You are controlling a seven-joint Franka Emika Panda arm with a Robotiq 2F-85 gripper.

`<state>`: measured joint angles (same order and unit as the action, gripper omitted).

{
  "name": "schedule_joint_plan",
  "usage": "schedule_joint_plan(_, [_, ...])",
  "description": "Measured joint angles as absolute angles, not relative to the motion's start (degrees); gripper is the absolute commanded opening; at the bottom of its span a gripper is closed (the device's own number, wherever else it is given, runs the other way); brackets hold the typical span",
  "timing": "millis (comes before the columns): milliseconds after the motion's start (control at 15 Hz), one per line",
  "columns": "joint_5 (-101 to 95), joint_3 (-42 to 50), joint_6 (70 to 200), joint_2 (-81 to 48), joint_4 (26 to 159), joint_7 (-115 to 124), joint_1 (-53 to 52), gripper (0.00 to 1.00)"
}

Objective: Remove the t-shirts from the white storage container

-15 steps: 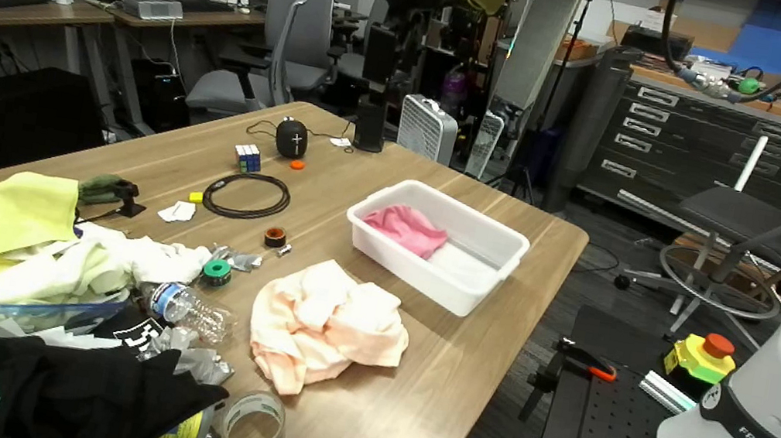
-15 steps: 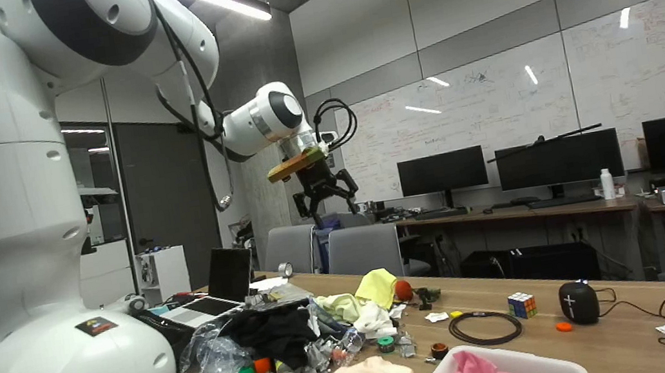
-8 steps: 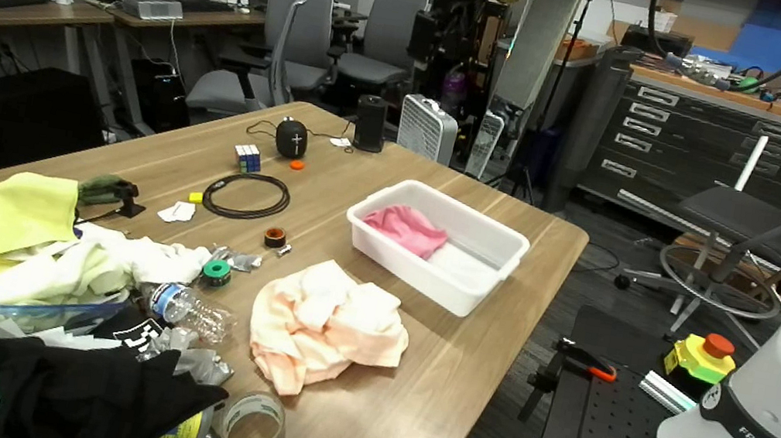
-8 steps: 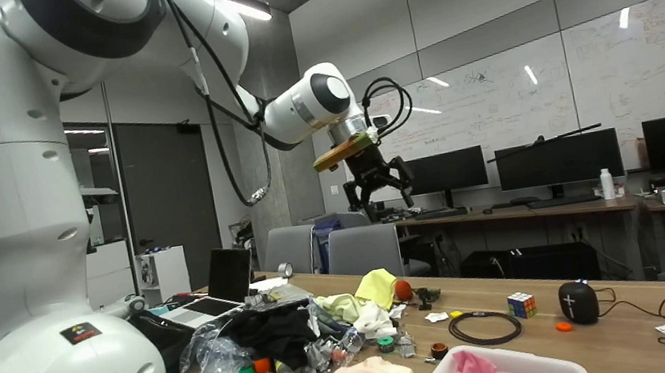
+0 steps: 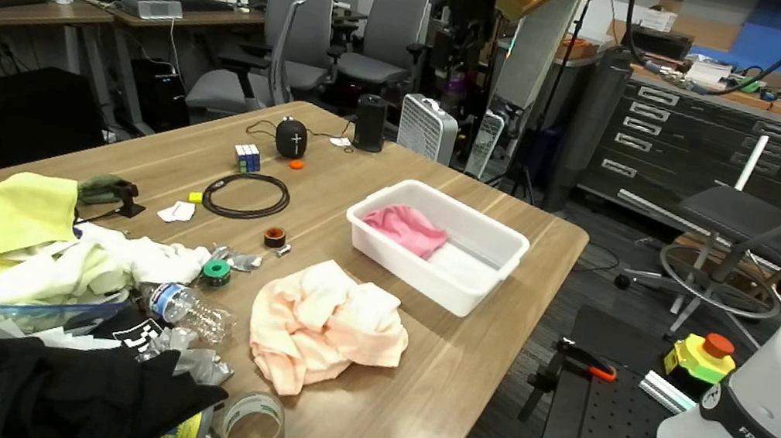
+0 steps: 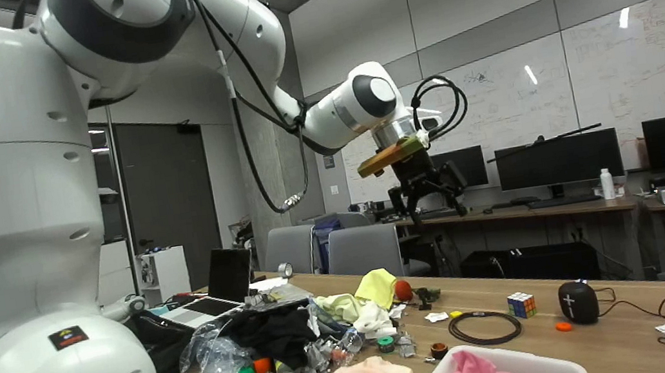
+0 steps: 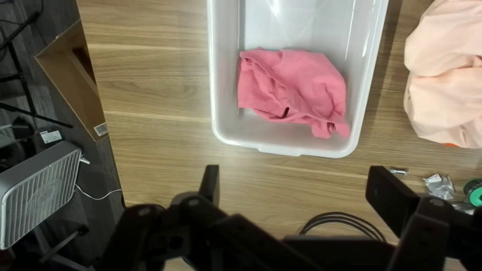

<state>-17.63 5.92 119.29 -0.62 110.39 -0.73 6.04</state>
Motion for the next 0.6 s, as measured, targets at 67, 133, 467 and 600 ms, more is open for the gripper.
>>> schedule_joint_plan(67, [-17.6, 6.2, 120.0, -1.7, 110.3, -1.3, 6.3, 1.00])
schedule_joint_plan(133, [-17.6, 6.5, 120.7, -2.8, 110.3, -1.6, 6.5, 1.00])
schedule_joint_plan(467, [-16.5, 7.6, 124.4, -9.1, 109.7, -4.2, 8.2, 1.00])
schedule_joint_plan(600, [-15.8, 7.9, 125.4, -11.6, 109.2, -5.3, 9.0, 1.00])
